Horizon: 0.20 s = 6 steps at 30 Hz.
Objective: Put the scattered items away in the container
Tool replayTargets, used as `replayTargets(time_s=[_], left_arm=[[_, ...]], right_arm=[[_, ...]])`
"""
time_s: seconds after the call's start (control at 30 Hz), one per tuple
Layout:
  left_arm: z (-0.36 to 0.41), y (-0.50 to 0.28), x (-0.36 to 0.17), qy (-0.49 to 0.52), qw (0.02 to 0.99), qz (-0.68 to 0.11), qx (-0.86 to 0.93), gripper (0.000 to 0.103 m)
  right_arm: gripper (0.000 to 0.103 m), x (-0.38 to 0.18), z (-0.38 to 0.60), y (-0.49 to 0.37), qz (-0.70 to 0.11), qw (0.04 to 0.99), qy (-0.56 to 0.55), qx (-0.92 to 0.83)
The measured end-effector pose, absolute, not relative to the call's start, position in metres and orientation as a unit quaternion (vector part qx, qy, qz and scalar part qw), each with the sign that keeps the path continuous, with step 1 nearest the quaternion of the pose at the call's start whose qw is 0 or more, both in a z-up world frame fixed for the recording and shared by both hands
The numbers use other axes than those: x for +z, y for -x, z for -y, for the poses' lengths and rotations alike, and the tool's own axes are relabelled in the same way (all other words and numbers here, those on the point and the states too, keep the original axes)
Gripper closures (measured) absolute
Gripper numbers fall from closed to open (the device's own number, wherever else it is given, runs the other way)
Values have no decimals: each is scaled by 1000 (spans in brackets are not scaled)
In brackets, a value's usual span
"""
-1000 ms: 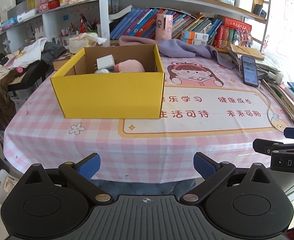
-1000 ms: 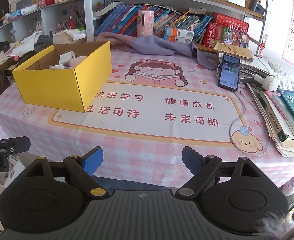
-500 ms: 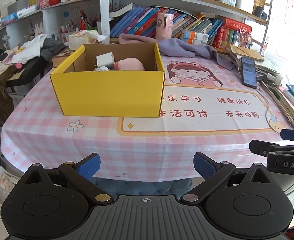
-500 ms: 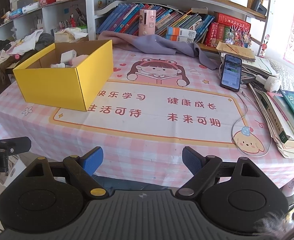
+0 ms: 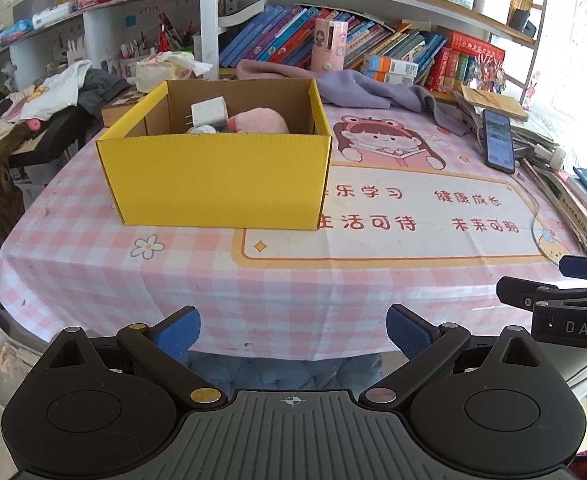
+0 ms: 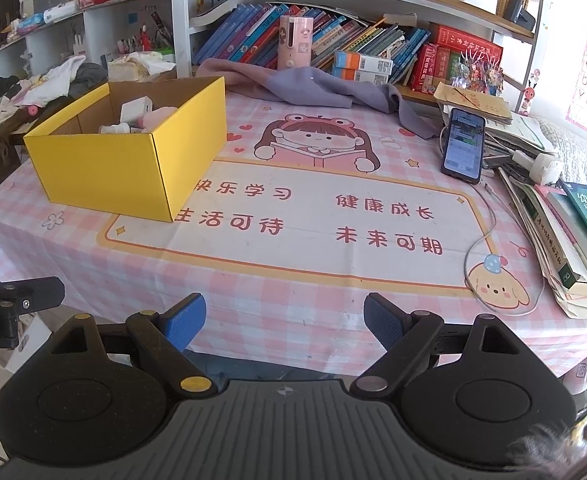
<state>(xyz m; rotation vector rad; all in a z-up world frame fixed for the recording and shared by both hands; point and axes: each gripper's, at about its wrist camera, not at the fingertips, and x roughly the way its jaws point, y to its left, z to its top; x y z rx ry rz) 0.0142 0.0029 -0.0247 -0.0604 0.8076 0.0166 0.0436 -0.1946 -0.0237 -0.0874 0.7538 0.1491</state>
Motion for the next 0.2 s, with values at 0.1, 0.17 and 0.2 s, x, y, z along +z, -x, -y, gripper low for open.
replayTargets(time_s=[0.1, 0.17, 0.2], left_arm=[[-5, -15, -28, 34, 916, -400, 10, 2], [-7, -16, -30, 39, 915, -402, 10, 2], [-8, -16, -30, 42, 915, -402, 10, 2]], right_arm=[[17, -26, 193, -47, -371, 925, 44, 74], [17, -28, 193, -51, -374, 923, 45, 75], [17, -28, 193, -53, -375, 923, 45, 75]])
